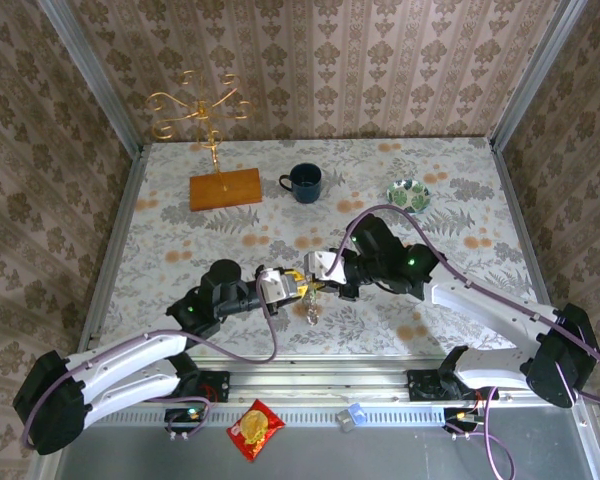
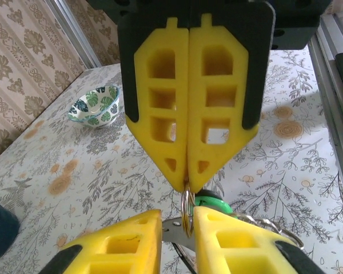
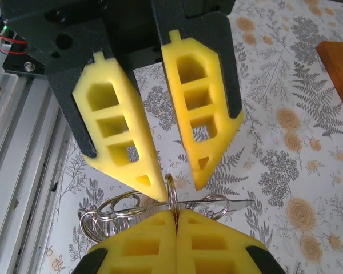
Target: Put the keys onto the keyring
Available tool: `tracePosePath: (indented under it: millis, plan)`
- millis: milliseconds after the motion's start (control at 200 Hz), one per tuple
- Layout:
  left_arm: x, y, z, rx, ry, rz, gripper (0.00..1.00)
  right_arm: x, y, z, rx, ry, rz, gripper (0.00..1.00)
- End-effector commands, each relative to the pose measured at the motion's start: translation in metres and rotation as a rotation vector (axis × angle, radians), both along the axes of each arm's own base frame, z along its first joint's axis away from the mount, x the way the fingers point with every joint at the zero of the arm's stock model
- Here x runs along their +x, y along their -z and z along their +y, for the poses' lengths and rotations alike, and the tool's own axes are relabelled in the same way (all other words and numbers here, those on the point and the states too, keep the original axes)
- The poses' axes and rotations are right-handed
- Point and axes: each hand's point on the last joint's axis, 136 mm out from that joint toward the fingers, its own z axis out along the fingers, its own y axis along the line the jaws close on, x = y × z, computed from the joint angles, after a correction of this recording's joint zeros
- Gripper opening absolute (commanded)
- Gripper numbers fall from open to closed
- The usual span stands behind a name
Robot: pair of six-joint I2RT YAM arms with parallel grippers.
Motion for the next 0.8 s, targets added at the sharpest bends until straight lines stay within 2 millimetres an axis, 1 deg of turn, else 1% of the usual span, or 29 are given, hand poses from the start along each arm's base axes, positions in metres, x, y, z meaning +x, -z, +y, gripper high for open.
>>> tracePosePath:
  millis: [0,115,255,290,375,460,545,645,795]
  plan:
    - [0.000,-0.008,-0.004,0.008,0.022,-0.024,0.19,-0.001,-0.005,0.002,-0.037,-0.022,-0.036,0.00]
    - [0.000,-0.009,-0.005,0.011,0.030,-0.024,0.15,-0.003,-0.007,0.006,-0.041,-0.038,-0.043,0.00]
    - [0.000,-0.012,-0.005,0.016,0.033,-0.036,0.00,-0.003,-0.012,0.008,-0.019,-0.031,-0.053,0.00]
    - [-0.001,-0.011,-0.004,0.018,0.034,-0.034,0.00,-0.003,-0.014,0.007,-0.003,-0.020,-0.055,0.02]
    - [-0.002,-0.011,-0.003,0.014,0.036,-0.031,0.00,0.001,-0.020,0.001,0.050,0.017,-0.042,0.16]
    - [-0.004,-0.012,-0.004,0.002,0.044,-0.028,0.00,0.003,-0.018,-0.007,0.080,0.050,-0.015,0.26]
    - [-0.006,-0.013,-0.005,-0.018,0.054,-0.029,0.00,0.002,-0.010,-0.012,0.079,0.068,0.007,0.29]
    - [-0.007,-0.015,-0.005,-0.041,0.060,-0.032,0.00,0.001,-0.001,-0.013,0.078,0.080,0.031,0.30]
    - [-0.007,-0.015,-0.005,-0.043,0.063,-0.030,0.00,-0.001,0.000,-0.010,0.100,0.080,0.054,0.31]
